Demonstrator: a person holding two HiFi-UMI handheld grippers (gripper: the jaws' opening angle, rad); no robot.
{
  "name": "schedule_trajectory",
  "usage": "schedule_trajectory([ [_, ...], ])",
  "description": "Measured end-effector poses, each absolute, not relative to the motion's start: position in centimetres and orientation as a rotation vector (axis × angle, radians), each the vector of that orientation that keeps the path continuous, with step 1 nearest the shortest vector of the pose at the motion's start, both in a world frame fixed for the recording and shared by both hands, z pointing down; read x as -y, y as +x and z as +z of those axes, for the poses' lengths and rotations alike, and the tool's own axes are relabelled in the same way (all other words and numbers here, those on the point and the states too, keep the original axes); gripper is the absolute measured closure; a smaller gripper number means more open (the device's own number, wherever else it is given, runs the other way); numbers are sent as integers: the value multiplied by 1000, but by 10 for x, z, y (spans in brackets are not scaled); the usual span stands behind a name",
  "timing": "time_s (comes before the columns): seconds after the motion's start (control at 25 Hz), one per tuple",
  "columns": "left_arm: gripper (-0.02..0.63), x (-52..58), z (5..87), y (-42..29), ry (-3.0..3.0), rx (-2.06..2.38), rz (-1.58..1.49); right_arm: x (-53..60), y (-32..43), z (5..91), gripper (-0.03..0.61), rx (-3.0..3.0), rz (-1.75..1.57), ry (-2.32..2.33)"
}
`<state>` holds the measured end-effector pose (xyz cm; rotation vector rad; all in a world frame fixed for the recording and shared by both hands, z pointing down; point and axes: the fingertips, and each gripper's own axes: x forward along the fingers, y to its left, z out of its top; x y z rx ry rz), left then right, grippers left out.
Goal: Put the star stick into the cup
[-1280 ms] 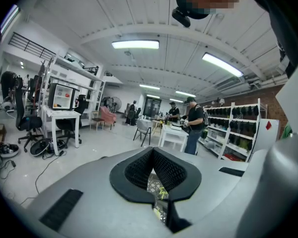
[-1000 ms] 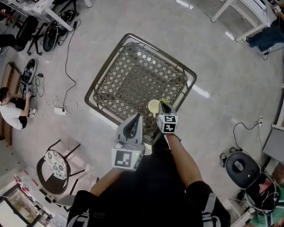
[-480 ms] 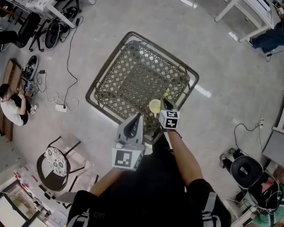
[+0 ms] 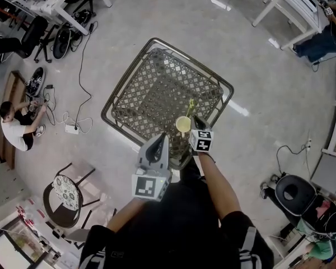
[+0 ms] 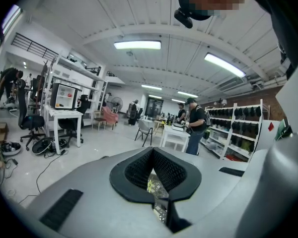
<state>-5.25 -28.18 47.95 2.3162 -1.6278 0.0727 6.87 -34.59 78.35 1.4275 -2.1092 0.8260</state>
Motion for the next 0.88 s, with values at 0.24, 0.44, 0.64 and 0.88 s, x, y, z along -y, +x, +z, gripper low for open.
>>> schedule_trajectory([
  [0.24, 598, 262, 468, -54, 2358, 1611, 34, 322, 75, 764, 558, 2096, 831, 1483],
  [0.44, 598, 234, 456, -57, 2405, 1601, 8, 288, 81, 736, 558, 2105, 831, 1543],
  [0.64, 597, 198, 449, -64, 2461, 1579, 12, 249, 82, 698, 559, 2130, 816, 1623],
  [0.88, 598, 155, 440, -72, 2530, 1535, -10, 198, 77, 646, 561, 2187, 781, 1720],
])
